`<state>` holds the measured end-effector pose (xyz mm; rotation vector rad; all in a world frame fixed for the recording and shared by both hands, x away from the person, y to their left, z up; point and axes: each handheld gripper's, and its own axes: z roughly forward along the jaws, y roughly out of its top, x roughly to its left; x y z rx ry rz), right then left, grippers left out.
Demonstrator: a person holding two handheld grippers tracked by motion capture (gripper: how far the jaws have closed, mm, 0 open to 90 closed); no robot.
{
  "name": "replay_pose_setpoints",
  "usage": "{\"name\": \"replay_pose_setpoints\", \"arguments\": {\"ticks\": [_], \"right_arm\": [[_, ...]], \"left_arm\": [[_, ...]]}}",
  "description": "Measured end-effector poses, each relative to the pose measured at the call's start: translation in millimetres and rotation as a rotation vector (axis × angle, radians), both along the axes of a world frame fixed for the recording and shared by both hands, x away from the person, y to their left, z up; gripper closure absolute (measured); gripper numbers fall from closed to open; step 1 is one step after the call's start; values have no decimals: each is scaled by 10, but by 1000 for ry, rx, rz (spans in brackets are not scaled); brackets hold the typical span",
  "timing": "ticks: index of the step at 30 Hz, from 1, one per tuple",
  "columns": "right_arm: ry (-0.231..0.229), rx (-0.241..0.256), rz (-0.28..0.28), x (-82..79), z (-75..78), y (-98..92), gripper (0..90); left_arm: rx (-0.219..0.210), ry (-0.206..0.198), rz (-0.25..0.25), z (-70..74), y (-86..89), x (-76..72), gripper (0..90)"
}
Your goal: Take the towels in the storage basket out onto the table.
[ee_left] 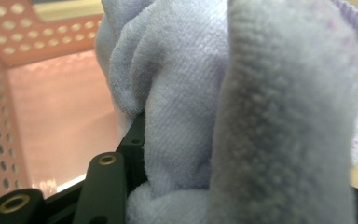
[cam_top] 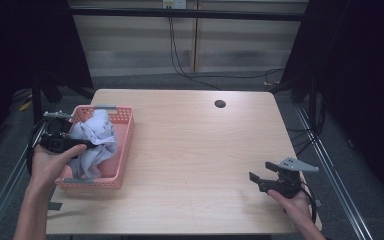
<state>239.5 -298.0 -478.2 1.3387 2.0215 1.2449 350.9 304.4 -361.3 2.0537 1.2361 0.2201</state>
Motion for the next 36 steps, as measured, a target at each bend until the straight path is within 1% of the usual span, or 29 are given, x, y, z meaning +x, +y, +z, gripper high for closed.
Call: {"name": "replay_pose_setpoints", "arguments": {"ticks": [3, 5, 6, 8, 9, 10, 14, 15, 16, 18, 19, 20, 22, 23, 25, 27, 28, 30, 31, 32, 33, 35, 36], "right_arm": [[4, -1, -1, 1, 2, -5, 199], [1, 7, 1, -4, 7, -8, 198], [-1, 6, 2, -7, 10, -10, 198], [-5, 5, 0, -11, 12, -14, 198], [-5, 7, 0, -11, 11, -16, 198], [-5, 7, 0, -11, 11, -16, 198], [0, 5, 10, -3, 5, -6, 197], [1, 5, 12, -1, 3, -2, 197], [2, 7, 11, 0, 3, 2, 197], [6, 8, 12, 5, -1, 10, 196], [6, 7, 14, 7, 0, 15, 197], [4, 6, 15, 6, 0, 18, 197], [5, 5, 19, 4, 1, 20, 196], [5, 5, 20, 3, 0, 19, 196], [5, 7, 20, 2, 0, 14, 196], [5, 8, 19, -1, 4, 10, 195], [5, 9, 19, -1, 4, 8, 196], [4, 8, 19, -2, 5, 5, 195], [4, 9, 20, -2, 6, 6, 195], [4, 8, 19, -2, 6, 7, 195], [3, 9, 20, -2, 6, 7, 196], [2, 9, 19, -5, 8, 8, 195], [3, 9, 19, -4, 8, 8, 195]], "left_arm": [[-5, -17, -5, 70, -64, -42, 498], [0, -27, -22, 124, -84, -68, 498], [3, -37, -17, 148, -97, -83, 497], [-15, -41, -17, 190, -112, -104, 497], [-1, -50, -21, 221, -116, -115, 497], [-1, -50, -21, 221, -116, -115, 497], [-40, -72, -27, 329, -124, -146, 496], [-41, -83, -24, 346, -126, -144, 496], [-41, -83, -24, 346, -126, -144, 495], [-49, -102, -28, 440, -125, -121, 494], [-49, -102, -28, 440, -125, -121, 494], [-59, -111, -25, 490, -113, -91, 494], [-59, -118, -23, 545, -89, -40, 494], [-64, -121, -10, 569, -86, -16, 494], [-63, -119, -8, 594, -70, 10, 494], [-81, -129, 4, 642, -61, 56, 494], [-79, -134, 7, 657, -66, 59, 494], [-95, -140, 0, 681, -81, 57, 494], [-93, -148, -3, 696, -84, 49, 494], [-93, -148, -3, 696, -84, 49, 493], [-96, -164, -20, 730, -94, 16, 491], [-120, -181, -21, 762, -101, -22, 491], [-115, -187, -30, 784, -121, -43, 491]]}}
